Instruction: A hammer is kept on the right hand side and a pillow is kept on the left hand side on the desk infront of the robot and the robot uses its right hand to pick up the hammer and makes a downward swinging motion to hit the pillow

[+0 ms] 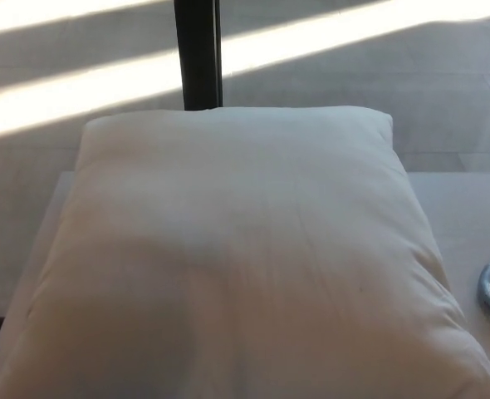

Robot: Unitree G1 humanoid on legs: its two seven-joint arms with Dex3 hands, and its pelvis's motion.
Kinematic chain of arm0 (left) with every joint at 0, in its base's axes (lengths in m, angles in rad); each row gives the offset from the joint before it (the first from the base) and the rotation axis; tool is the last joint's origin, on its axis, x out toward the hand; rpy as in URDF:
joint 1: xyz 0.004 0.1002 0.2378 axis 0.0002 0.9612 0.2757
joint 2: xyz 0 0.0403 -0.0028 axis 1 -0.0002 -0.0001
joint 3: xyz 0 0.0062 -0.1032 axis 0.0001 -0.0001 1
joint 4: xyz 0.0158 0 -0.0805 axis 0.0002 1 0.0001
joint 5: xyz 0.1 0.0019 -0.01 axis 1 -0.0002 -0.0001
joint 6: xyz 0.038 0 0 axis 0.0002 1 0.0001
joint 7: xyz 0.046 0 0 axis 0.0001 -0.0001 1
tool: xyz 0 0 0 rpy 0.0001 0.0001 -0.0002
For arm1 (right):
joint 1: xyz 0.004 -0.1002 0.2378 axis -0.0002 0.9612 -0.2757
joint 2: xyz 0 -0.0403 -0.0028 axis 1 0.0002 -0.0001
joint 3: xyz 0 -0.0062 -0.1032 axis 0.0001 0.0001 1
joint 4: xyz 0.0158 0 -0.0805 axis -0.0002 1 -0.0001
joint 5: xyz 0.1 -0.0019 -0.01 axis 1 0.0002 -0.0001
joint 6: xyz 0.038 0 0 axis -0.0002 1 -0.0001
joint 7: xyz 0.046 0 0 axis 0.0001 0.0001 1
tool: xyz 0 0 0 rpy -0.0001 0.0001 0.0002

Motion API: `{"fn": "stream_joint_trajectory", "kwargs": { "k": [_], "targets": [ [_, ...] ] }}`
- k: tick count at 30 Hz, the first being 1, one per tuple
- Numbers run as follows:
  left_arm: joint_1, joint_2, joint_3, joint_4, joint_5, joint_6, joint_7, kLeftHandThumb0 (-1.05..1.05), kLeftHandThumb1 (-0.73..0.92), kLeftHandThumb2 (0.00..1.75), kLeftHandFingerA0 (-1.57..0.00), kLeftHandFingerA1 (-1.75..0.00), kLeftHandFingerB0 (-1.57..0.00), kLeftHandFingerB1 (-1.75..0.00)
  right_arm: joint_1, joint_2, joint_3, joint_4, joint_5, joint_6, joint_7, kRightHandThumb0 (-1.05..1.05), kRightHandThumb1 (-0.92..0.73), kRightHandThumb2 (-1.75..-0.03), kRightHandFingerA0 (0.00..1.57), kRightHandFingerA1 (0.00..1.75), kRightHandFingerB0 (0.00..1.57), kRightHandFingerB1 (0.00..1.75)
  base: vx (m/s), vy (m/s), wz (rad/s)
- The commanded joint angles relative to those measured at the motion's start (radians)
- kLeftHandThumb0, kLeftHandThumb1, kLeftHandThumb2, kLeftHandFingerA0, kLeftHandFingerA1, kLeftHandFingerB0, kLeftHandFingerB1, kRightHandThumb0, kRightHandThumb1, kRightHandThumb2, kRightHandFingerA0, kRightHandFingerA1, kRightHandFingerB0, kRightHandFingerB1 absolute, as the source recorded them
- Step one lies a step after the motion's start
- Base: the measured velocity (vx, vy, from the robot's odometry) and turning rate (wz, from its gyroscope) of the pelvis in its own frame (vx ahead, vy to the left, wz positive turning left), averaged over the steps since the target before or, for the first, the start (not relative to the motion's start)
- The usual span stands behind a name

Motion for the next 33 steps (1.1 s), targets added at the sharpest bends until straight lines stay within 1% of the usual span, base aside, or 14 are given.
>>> {"fn": "stream_joint_trajectory", "kwargs": {
  "k": [1, 3, 4, 5, 6, 9, 12, 13, 14, 15, 16, 17, 25, 33],
  "targets": [
    [0.021, 0.024, -0.004, -0.012, 0.0, -0.033, -0.018, -0.56, 0.64, 0.6, -0.68, -0.59, -0.65, -0.54, -0.062, 0.018, -0.175, -0.044, 0.245, 0.081, 0.163, -0.25, -0.51, -1.15, 0.99, 1.75, 0.84, 1.62, 0.0, 0.0, 0.0],
    [0.02, 0.024, 0.001, -0.009, -0.006, -0.027, -0.021, -0.55, 0.64, 0.6, -0.68, -0.58, -0.64, -0.53, -0.069, 0.029, -0.206, -0.063, 0.274, 0.114, 0.196, -0.24, -0.46, -1.18, 0.98, 1.75, 0.82, 1.63, 0.0, 0.0, 0.0],
    [0.032, 0.02, -0.008, -0.011, 0.005, -0.033, -0.005, -0.56, 0.63, 0.59, -0.72, -0.57, -0.7, -0.54, -0.086, 0.058, -0.254, -0.097, 0.34, 0.185, 0.234, -0.27, -0.46, -1.17, 1.27, 1.45, 1.08, 1.34, 0.0, 0.0, 0.0],
    [0.032, 0.019, -0.008, -0.013, 0.005, -0.034, 0.001, -0.56, 0.63, 0.59, -0.72, -0.57, -0.7, -0.54, -0.089, 0.063, -0.262, -0.116, 0.346, 0.208, 0.244, -0.27, -0.46, -1.17, 1.27, 1.45, 1.08, 1.34, 0.0, 0.0, 0.0],
    [0.034, 0.019, -0.01, -0.014, 0.007, -0.038, -0.002, -0.55, 0.64, 0.59, -0.71, -0.57, -0.67, -0.54, -0.098, 0.076, -0.275, -0.156, 0.355, 0.271, 0.245, -0.17, -0.47, -1.27, 1.03, 1.75, 0.87, 1.58, 0.0, 0.0, 0.0],
    [0.039, 0.016, -0.008, -0.01, 0.006, -0.041, -0.004, -0.58, 0.63, 0.59, -0.74, -0.59, -0.66, -0.53, -0.108, 0.104, -0.326, -0.265, 0.43, 0.372, 0.309, -0.11, -0.6, -1.17, 0.99, 1.75, 0.71, 1.69, 0.0, 0.0, 0.0],
    [0.039, 0.016, -0.006, -0.012, 0.003, -0.041, -0.006, -0.58, 0.62, 0.59, -0.72, -0.59, -0.69, -0.56, -0.121, 0.126, -0.363, -0.308, 0.464, 0.447, 0.324, -0.12, -0.63, -1.1, 0.99, 1.75, 0.69, 1.7, 0.0, 0.0, 0.0],
    [0.044, 0.008, 0.002, -0.013, -0.006, -0.038, -0.011, -0.59, 0.61, 0.59, -0.71, -0.59, -0.73, -0.58, -0.126, 0.137, -0.374, -0.33, 0.478, 0.462, 0.326, -0.25, -0.59, -1.12, 1.23, 1.48, 0.97, 1.32, 0.0, 0.0, 0.0],
    [0.044, 0.008, 0.002, -0.013, -0.006, -0.038, -0.011, -0.59, 0.61, 0.59, -0.71, -0.59, -0.73, -0.58, -0.125, 0.14, -0.378, -0.336, 0.474, 0.468, 0.329, -0.25, -0.59, -1.12, 1.23, 1.48, 0.97, 1.32, 0.0, 0.0, 0.0],
    [0.049, 0.01, -0.002, -0.02, -0.004, -0.04, -0.019, -0.61, 0.61, 0.59, -0.74, -0.61, -0.77, -0.6, -0.139, 0.157, -0.376, -0.408, 0.478, 0.539, 0.322, -0.16, -0.58, -1.1, 0.95, 1.75, 0.63, 1.75, 0.0, 0.0, 0.0],
    [0.051, 0.01, -0.004, -0.022, -0.003, -0.041, -0.022, -0.61, 0.61, 0.59, -0.72, -0.6, -0.76, -0.58, -0.144, 0.166, -0.378, -0.443, 0.482, 0.576, 0.321, -0.27, -0.56, -1.16, 1.22, 1.47, 0.98, 1.33, 0.0, 0.0, 0.0],
    [0.05, 0.011, -0.002, -0.021, -0.004, -0.039, -0.022, -0.6, 0.61, 0.59, -0.72, -0.6, -0.69, -0.55, -0.153, 0.174, -0.386, -0.461, 0.499, 0.6, 0.33, -0.14, -0.56, -1.19, 0.96, 1.75, 0.66, 1.75, 0.0, 0.0, 0.0],
    [0.063, 0.001, -0.01, -0.014, 0.005, -0.054, -0.023, -0.6, 0.63, 0.59, -0.71, -0.57, -0.68, -0.54, -0.202, 0.236, -0.453, -0.579, 0.588, 0.73, 0.345, -0.25, -0.56, -1.21, 0.97, 1.75, 0.78, 1.68, 0.0, 0.0, 0.0],
    [0.079, -0.002, -0.021, 0.002, 0.02, -0.063, -0.018, -0.6, 0.65, 0.59, -0.7, -0.53, -0.65, -0.52, -0.298, 0.316, -0.538, -0.686, 0.731, 0.965, 0.336, -0.27, -0.6, -1.16, 1.05, 1.75, 0.68, 1.72, 0.0, 0.0, 0.0]
  ]
}}
